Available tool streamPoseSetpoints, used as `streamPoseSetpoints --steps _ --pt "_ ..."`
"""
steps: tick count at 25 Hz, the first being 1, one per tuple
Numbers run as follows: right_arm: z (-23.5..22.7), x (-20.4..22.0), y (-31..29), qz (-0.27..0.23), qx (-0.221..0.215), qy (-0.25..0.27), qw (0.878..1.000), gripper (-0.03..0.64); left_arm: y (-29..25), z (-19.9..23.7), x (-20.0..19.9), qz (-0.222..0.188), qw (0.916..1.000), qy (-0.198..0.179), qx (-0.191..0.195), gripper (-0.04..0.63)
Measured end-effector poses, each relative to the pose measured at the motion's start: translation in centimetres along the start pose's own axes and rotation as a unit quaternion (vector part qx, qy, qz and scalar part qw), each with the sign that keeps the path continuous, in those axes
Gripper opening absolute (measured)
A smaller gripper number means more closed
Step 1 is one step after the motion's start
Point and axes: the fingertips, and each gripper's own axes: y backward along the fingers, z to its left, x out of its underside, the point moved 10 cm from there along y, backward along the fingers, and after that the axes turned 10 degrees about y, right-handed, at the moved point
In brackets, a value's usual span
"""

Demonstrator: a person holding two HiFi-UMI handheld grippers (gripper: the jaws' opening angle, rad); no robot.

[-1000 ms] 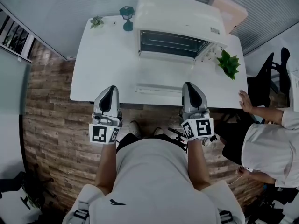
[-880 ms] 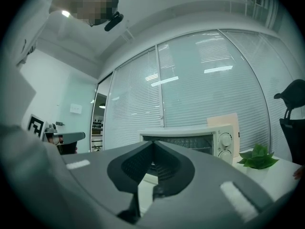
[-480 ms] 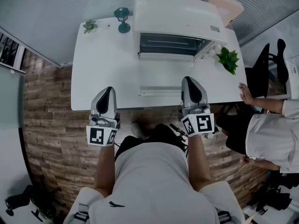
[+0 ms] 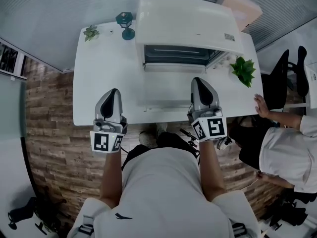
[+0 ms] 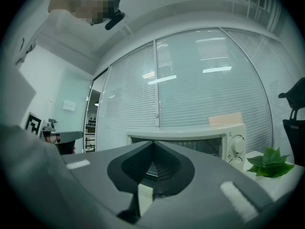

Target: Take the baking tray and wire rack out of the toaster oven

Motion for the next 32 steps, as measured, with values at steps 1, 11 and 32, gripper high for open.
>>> streamPoseSetpoints --steps 1,11,32 --pt "-0.5 0.3 -0.6 0.001 -0.001 -0.005 1.0 0.0 -0.5 0.0 0.2 0.001 1.0 -0.001 -0.002 0.005" --pt "-2.9 3.1 -5.0 0.016 -0.018 -0.04 0.999 0.001 -3.1 1.1 1.6 0.017 0.9997 -0.004 -0.02 0.005" --pt "-5.6 10.7 -13.8 -0.04 0.028 -0.57 0.82 0.094 -1.9 1.9 1.5 0.038 0.9985 -0.014 -0.037 0.005"
